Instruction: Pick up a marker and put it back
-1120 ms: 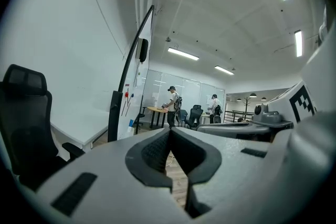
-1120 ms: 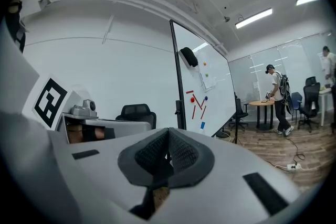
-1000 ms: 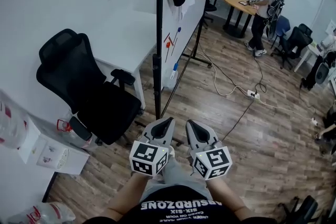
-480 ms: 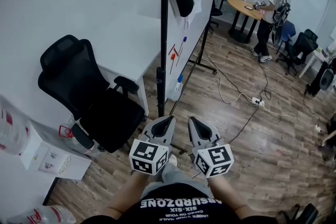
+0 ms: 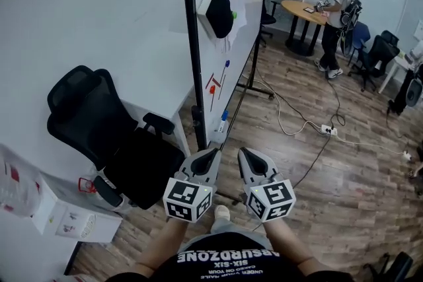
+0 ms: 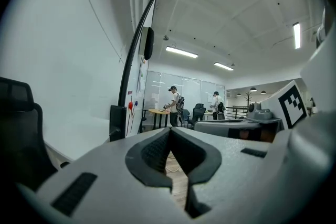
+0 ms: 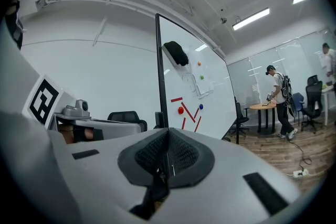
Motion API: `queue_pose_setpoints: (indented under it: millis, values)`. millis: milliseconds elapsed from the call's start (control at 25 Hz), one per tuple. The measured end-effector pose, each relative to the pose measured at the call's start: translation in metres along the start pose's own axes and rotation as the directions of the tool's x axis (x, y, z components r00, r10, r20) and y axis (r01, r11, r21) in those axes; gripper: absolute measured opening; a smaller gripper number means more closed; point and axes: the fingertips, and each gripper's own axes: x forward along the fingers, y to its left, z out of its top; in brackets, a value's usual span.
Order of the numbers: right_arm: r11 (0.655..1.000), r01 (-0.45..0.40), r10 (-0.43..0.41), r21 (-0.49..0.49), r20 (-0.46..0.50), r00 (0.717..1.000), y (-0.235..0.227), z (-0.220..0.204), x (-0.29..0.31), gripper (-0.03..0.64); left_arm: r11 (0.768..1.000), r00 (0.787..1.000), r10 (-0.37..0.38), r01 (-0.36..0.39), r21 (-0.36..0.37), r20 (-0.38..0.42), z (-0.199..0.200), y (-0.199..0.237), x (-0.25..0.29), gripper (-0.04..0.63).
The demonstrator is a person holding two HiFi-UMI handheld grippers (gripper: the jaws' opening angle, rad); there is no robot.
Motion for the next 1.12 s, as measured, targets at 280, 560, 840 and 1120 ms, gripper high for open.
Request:
queue_pose_setpoints:
  millis: [280, 560, 840, 1120]
  values:
    - [0.999, -0.019, 0.02, 0.028, -0.005, 1.0, -0.012, -0.002, 0.018, 0.0, 1.0, 1.0, -0.011, 0.011, -0.014, -0.021, -0.006, 0.01, 0.019, 0.007]
    - [0.997, -0.034, 0.037, 0.073, -0.035, 0.999, -0.024, -0.01, 0.041, 0.082, 0.999, 0.999, -0.023, 0.022, -0.032, -0.041, -0.014, 0.021, 0.034, 0.008]
    - [0.993, -0.028, 0.034, 0.119, -0.049, 0.998, -0.039, -0.016, 0.062, 0.144, 0.998, 0.997, -0.05, 0.047, -0.037, -0.066, -0.024, 0.022, 0.048, 0.007]
    - [0.991, -0.022, 0.031, 0.128, -0.064, 0.997, -0.053, -0.019, 0.082, 0.153, 0.998, 0.995, -0.048, 0.044, -0.045, -0.082, -0.029, 0.033, 0.059, 0.007]
